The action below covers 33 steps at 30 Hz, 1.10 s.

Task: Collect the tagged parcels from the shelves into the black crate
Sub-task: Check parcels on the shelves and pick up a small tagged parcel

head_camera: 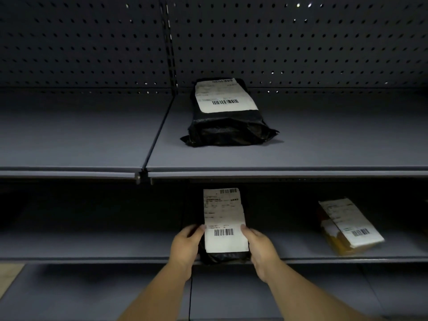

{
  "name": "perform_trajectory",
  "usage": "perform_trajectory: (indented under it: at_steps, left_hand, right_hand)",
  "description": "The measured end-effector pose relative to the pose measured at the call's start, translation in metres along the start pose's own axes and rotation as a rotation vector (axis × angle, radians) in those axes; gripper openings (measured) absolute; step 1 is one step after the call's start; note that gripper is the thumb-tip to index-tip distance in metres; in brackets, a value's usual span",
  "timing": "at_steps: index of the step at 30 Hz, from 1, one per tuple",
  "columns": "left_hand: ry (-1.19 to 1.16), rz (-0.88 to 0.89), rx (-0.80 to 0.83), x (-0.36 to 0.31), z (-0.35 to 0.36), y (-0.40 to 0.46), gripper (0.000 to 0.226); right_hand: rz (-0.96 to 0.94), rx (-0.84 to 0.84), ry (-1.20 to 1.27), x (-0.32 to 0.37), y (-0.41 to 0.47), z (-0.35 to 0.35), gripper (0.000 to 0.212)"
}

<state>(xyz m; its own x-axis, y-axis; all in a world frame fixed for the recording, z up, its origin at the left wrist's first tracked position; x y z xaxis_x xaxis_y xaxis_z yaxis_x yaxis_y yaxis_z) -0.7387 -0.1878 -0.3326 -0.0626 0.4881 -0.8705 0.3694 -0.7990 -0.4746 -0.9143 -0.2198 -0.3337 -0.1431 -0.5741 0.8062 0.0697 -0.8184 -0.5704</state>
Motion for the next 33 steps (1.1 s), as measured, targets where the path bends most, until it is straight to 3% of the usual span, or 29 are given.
perform_trajectory:
  at_steps: [8,27,33]
  left_hand:
    - [-0.021,0.045,-0.038,0.005,-0.023,-0.027,0.032]
    - [0.018,0.035,-0.063,0.008,-0.015,-0.026,0.027]
    - [0.054,0.001,-0.103,0.012,-0.007,-0.006,0.025]
  right_hand:
    - [-0.128,-0.002,-0.019,-0.004,-0.035,0.01,0.006]
    - [-0.124,-0.041,-0.015,-0.011,-0.03,0.005,0.006]
    - [-0.104,-0.075,-0.078,-0.011,-0.004,0.005,0.037]
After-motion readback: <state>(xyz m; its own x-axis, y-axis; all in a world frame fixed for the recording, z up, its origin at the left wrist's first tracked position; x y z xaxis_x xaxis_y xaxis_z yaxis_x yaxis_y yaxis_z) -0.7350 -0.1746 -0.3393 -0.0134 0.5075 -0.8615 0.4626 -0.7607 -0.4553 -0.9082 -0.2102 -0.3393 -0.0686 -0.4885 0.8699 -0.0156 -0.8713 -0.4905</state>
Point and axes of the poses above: each hand's wrist, its own y-axis towards the middle knuckle, its own z-axis out of the palm, x = y × z, the point moved 2 cm from there along y, towards the middle knuckle, and after that the axes turned 7 degrees about y, right-handed, at the moved point
